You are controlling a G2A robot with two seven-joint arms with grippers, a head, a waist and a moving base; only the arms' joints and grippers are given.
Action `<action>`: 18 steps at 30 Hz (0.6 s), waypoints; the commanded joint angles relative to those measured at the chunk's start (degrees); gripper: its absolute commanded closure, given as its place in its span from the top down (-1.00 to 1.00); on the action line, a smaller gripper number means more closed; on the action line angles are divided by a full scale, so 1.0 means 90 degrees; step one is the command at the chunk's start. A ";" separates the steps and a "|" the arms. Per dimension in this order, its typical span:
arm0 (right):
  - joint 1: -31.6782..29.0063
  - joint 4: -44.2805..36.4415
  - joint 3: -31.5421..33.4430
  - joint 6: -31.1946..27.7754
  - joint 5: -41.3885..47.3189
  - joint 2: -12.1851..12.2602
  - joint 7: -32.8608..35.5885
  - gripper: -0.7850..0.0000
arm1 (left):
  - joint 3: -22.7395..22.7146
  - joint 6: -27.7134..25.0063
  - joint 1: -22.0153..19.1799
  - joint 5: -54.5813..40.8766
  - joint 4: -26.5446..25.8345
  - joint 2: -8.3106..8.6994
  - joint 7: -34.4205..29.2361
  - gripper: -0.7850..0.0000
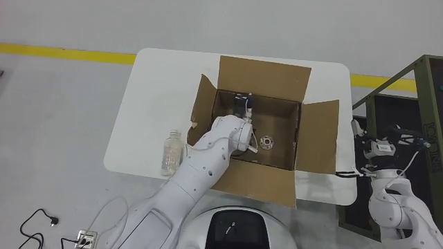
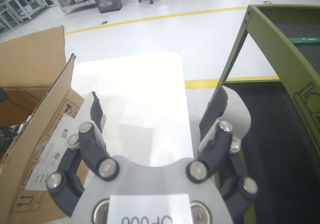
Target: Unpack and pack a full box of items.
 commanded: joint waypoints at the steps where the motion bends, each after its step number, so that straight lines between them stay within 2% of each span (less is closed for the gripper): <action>1: -0.0011 -0.0015 0.0045 -0.0033 0.0023 -0.0006 0.0034 1.00 | -0.0114 -0.0047 0.0128 0.0034 -0.0498 0.0051 -0.0126 -1.00; 12: -0.0105 -0.0119 0.0178 -0.0298 0.0637 -0.0068 0.0335 1.00 | -0.0908 -0.0564 0.1128 0.0533 -0.3703 0.0408 -0.1188 -1.00; 15: -0.0122 -0.0170 0.0250 -0.0498 0.1128 -0.0083 0.0581 1.00 | -0.1085 -0.0647 0.1375 0.0537 -0.4437 0.0463 -0.1295 -1.00; 18: -0.0141 -0.0230 0.0371 -0.0802 0.1951 -0.0097 0.0960 1.00 | -0.1297 -0.0698 0.1591 0.0521 -0.4928 0.0513 -0.1311 -1.00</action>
